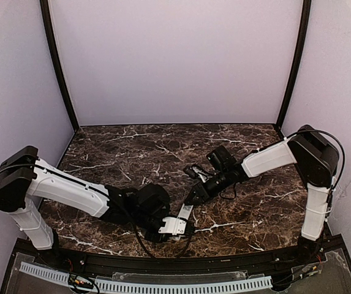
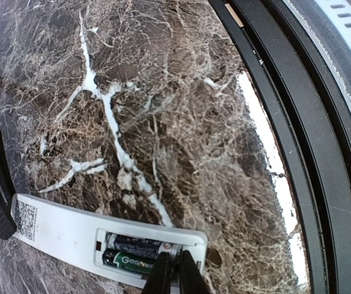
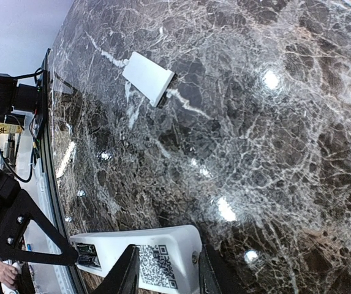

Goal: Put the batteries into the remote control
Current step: Load the battery into the battery compartment, then press the battery in the battery compartment.

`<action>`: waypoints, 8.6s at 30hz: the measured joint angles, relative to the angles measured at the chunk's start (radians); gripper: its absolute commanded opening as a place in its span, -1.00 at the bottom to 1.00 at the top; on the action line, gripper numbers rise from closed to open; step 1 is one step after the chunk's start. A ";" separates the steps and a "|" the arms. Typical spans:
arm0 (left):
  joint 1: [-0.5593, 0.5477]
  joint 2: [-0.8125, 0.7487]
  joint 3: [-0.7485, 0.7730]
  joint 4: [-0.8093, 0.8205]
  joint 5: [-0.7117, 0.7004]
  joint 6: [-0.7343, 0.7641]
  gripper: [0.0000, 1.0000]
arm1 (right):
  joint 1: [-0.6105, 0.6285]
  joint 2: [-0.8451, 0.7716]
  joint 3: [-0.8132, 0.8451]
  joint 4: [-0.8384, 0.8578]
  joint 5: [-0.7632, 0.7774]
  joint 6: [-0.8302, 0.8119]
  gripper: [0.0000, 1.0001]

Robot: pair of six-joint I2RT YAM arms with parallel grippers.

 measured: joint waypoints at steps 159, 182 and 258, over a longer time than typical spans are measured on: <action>0.016 -0.023 0.068 -0.210 0.086 -0.030 -0.70 | 0.005 -0.013 -0.003 -0.057 0.013 -0.034 -0.06; 0.016 0.034 0.095 -0.170 0.041 -0.036 -0.61 | 0.005 -0.013 -0.010 -0.047 0.010 -0.034 -0.11; 0.017 0.035 0.090 -0.133 0.064 -0.023 -0.50 | 0.004 -0.013 -0.011 -0.047 0.011 -0.034 -0.16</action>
